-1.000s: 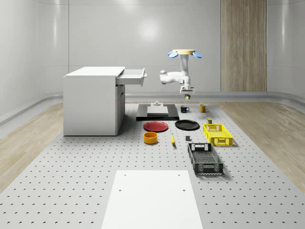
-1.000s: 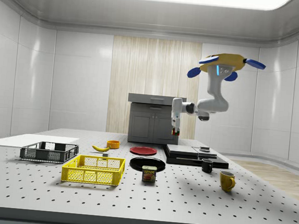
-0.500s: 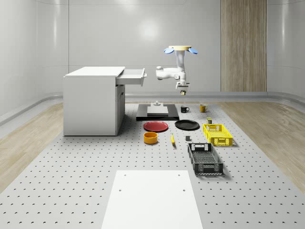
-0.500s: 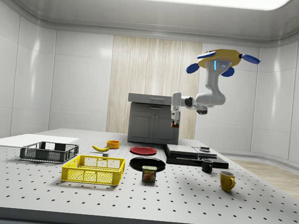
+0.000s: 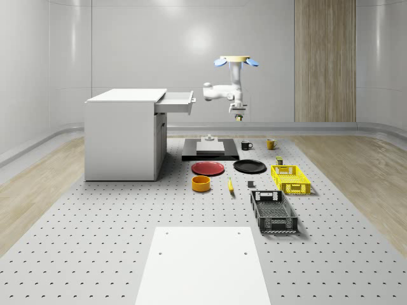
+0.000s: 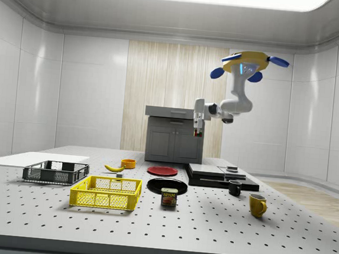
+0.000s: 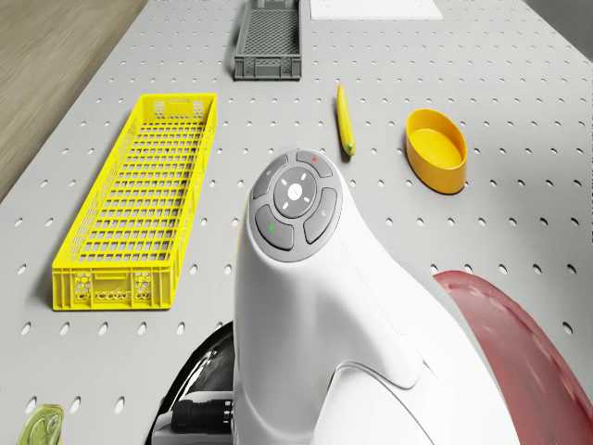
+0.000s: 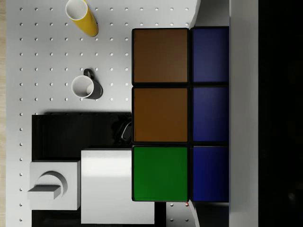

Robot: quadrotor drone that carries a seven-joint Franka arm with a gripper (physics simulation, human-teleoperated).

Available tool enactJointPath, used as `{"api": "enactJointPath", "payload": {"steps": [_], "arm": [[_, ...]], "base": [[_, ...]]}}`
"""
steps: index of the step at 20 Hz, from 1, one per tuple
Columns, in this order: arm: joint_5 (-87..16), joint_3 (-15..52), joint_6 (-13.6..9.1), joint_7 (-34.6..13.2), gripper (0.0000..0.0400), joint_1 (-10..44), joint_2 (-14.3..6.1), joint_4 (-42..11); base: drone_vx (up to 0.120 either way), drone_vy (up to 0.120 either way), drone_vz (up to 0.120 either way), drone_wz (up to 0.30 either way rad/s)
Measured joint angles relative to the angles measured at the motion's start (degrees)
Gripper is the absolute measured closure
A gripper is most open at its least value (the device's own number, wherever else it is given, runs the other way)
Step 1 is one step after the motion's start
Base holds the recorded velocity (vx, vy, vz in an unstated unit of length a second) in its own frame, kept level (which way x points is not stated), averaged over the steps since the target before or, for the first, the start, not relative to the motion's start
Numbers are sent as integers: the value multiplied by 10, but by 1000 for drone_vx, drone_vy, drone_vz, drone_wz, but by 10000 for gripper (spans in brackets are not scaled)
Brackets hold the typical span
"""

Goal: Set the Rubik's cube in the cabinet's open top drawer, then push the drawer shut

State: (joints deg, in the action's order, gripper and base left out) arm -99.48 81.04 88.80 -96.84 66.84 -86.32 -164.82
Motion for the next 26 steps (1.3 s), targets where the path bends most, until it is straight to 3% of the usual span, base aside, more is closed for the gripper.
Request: {"api": "enactJointPath", "payload": {"steps": [26], "arm": [[8,3,19,-3,75,3,-21,1]], "base": [[0,-120,120,0]]}}
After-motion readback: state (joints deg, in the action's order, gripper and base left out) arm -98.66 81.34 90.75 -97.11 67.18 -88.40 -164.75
